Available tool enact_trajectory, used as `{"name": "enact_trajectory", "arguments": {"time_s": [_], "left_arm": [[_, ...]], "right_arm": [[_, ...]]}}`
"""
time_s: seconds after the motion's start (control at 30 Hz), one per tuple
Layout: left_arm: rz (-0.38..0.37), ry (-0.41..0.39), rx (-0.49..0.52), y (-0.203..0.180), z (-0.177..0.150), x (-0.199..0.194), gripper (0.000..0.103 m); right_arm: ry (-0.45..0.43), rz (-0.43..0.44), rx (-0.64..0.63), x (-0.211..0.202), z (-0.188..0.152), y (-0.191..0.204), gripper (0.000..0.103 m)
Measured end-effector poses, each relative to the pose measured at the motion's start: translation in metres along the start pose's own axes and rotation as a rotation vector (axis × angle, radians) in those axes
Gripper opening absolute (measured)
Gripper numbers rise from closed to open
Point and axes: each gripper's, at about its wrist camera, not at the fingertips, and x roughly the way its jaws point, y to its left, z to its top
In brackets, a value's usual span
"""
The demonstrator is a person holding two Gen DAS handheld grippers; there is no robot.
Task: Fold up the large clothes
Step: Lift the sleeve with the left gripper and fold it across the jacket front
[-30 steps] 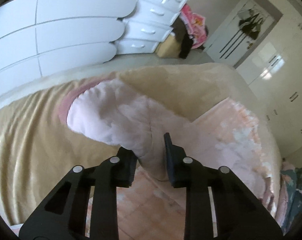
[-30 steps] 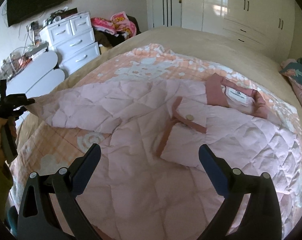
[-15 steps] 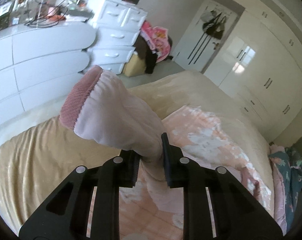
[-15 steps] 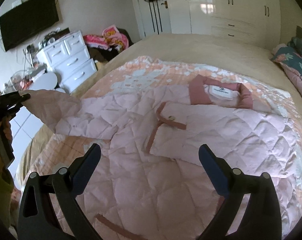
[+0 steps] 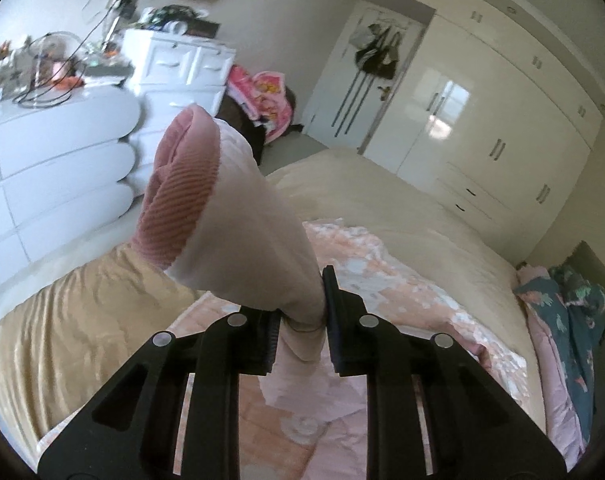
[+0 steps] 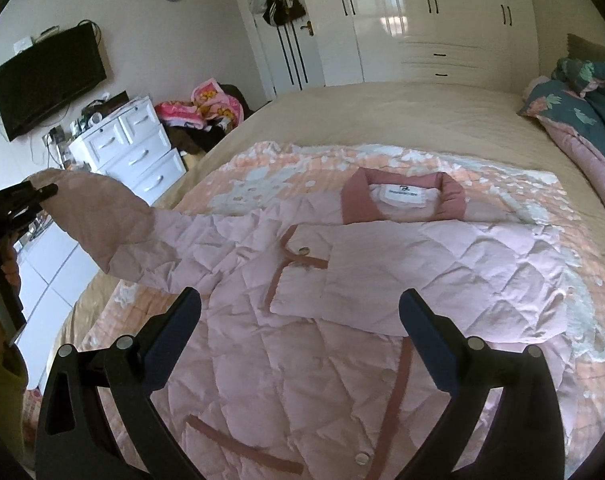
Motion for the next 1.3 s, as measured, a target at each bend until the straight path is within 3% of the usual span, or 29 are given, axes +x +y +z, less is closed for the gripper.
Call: {"name": "enact_trajectory", "arguments": {"time_s": [0.77,1.3], "left_arm": [[-0.159,-0.013,0.148,-0.118,-0.016,-0.028,0.011],[-0.242,0.003,0.296,-0.211,-0.061,-0.033,0.011]], "right_arm": [[-0.082,-0.060,0.105,-0.067,-0.011,-0.069,0.099],[-0.107,-0.063,0.216,-0.092,-0.032,-0.137,0.099]]}}
